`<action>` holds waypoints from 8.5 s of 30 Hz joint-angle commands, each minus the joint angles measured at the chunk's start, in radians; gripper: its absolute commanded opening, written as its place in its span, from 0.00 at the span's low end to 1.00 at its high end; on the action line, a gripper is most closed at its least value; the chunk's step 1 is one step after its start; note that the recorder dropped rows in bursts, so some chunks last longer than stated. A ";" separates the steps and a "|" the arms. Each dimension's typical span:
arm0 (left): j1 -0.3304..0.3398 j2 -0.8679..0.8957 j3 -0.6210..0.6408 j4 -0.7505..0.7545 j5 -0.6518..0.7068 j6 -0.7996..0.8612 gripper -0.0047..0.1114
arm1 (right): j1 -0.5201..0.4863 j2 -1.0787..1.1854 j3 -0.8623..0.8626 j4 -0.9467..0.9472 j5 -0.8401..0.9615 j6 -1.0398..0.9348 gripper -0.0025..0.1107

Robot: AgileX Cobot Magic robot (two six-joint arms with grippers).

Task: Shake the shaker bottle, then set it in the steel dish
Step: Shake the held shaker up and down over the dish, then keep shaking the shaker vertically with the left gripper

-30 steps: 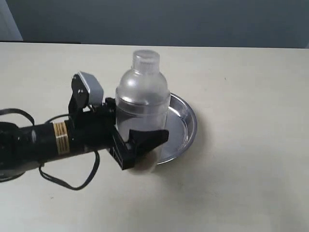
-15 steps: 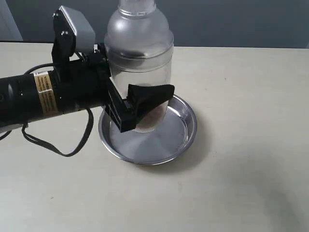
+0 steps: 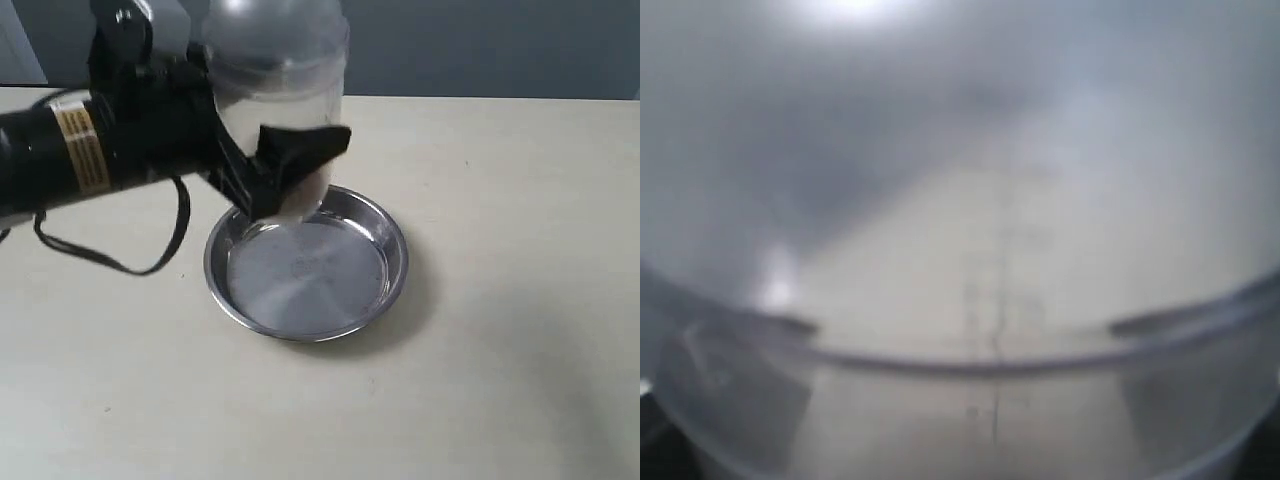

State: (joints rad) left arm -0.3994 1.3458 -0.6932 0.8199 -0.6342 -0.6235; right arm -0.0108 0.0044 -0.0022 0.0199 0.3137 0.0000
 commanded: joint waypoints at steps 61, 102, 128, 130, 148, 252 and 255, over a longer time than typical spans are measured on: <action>-0.051 0.107 -0.090 -0.137 0.209 -0.003 0.04 | 0.002 -0.004 0.002 0.015 -0.009 0.000 0.02; -0.153 0.114 0.028 -0.304 0.173 0.208 0.04 | 0.002 -0.004 0.002 0.019 -0.009 0.000 0.02; -0.111 0.037 -0.119 -0.609 0.257 0.362 0.04 | 0.000 -0.004 0.002 0.020 -0.009 0.000 0.02; -0.111 0.151 -0.014 -0.678 0.200 0.359 0.04 | 0.000 -0.004 0.002 0.020 -0.009 0.000 0.02; -0.161 0.098 -0.135 -0.544 0.039 0.341 0.04 | 0.000 -0.004 0.002 0.020 -0.009 0.000 0.02; -0.174 0.252 0.018 -0.540 -0.071 0.284 0.04 | 0.002 -0.004 0.002 0.017 -0.009 0.000 0.02; -0.174 0.063 -0.087 -0.450 0.000 0.296 0.04 | 0.002 -0.004 0.002 0.017 -0.009 0.000 0.02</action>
State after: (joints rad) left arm -0.5679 1.5865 -0.6840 0.3261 -0.5330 -0.3403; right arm -0.0091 0.0044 -0.0022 0.0373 0.3147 0.0000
